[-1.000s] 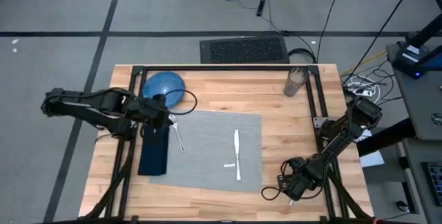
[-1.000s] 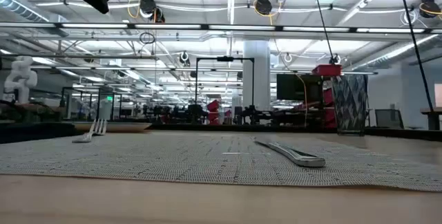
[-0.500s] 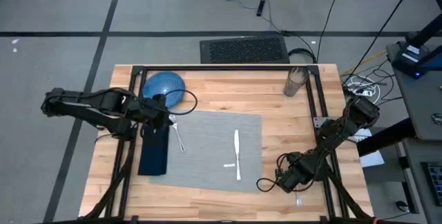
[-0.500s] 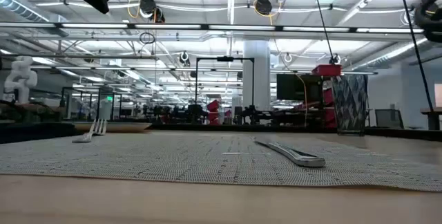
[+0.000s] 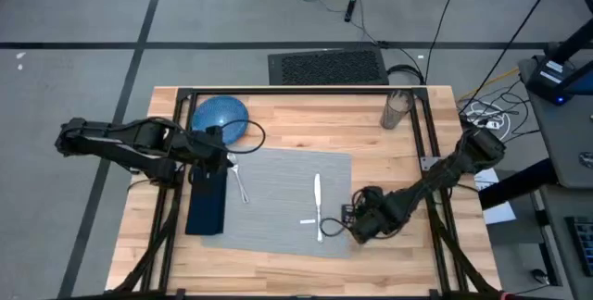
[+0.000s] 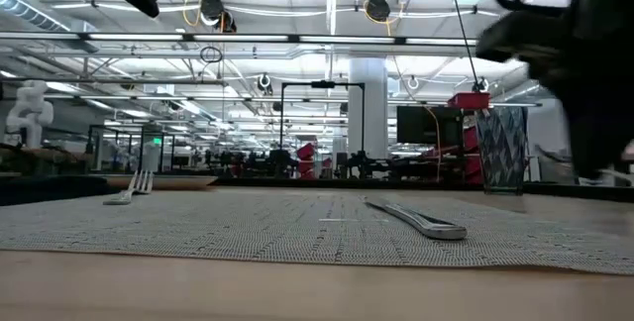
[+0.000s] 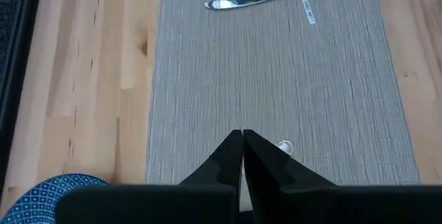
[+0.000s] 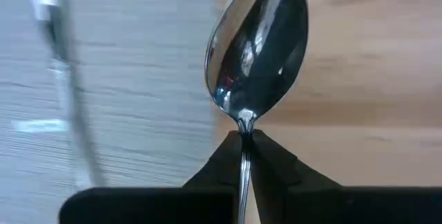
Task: Set table place
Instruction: Put the silver spoon on the gray placemat beside the silver knife
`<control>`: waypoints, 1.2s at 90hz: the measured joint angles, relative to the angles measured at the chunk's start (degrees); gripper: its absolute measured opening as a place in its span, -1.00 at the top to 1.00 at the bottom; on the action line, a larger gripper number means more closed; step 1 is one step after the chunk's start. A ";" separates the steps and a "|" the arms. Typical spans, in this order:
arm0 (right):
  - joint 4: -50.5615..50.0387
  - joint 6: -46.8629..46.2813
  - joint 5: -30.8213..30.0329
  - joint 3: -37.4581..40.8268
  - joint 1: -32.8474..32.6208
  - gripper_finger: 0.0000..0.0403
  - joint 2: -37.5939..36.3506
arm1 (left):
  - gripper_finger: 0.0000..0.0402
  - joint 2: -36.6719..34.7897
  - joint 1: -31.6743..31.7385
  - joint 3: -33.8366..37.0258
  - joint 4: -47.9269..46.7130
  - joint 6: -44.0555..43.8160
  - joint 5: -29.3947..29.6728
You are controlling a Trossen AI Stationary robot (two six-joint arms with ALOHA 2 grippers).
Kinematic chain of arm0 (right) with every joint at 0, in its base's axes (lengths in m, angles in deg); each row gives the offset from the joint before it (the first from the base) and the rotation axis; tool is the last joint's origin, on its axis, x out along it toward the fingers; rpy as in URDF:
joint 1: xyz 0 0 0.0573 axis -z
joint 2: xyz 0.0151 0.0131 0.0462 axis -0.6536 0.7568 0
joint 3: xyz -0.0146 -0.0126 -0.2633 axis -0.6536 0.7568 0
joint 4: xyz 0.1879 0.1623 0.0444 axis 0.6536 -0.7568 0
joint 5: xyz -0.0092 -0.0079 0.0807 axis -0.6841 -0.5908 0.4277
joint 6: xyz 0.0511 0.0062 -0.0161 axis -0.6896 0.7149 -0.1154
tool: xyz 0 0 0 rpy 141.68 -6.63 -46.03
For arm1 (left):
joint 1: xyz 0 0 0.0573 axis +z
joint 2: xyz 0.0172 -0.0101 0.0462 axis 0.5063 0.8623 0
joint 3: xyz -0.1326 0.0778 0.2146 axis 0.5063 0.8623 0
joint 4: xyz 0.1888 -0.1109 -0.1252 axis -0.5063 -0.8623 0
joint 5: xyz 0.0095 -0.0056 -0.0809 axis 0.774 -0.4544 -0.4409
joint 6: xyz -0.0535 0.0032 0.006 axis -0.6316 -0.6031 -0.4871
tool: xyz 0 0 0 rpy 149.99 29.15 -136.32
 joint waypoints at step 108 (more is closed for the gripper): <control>14.71 19.87 3.09 -0.21 16.27 0.81 7.65 | 1.00 0.00 0.00 0.00 0.20 -1.55 0.00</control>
